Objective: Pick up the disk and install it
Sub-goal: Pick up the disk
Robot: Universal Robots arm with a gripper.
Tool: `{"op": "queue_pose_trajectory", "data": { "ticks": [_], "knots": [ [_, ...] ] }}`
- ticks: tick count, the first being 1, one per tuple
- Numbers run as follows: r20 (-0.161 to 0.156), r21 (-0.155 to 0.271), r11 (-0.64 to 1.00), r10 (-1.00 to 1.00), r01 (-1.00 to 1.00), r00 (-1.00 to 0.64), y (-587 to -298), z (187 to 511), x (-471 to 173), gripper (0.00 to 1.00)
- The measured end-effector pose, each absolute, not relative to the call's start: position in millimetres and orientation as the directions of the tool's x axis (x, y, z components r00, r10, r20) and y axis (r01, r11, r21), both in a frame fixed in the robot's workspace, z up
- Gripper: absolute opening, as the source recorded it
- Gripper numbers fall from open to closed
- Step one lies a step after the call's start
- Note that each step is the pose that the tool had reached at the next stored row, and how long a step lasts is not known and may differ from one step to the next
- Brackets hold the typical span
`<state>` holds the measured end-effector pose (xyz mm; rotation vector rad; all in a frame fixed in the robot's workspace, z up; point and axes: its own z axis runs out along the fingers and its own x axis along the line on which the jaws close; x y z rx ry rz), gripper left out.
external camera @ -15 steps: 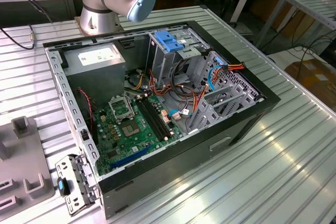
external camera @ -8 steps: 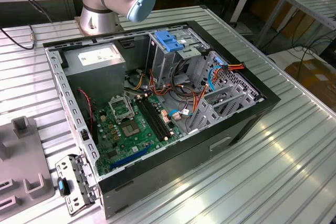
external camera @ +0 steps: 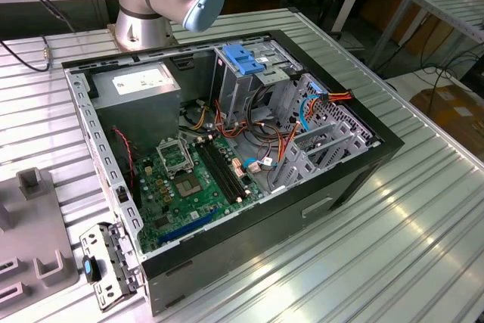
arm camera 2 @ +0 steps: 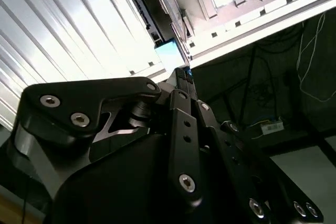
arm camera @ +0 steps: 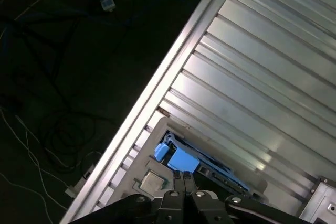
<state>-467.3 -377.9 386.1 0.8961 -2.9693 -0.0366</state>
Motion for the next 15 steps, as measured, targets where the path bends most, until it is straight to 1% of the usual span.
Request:
{"op": "queue_pose_trajectory", "data": {
  "ticks": [7, 15],
  "knots": [
    [0.031, 0.034, 0.760, -0.650, -0.649, -0.760, -377.9, 385.9, -467.3, 0.11],
    [0.031, 0.034, 0.754, -0.657, -0.656, -0.754, -377.9, 385.8, -467.2, 0.11]
  ]
}}
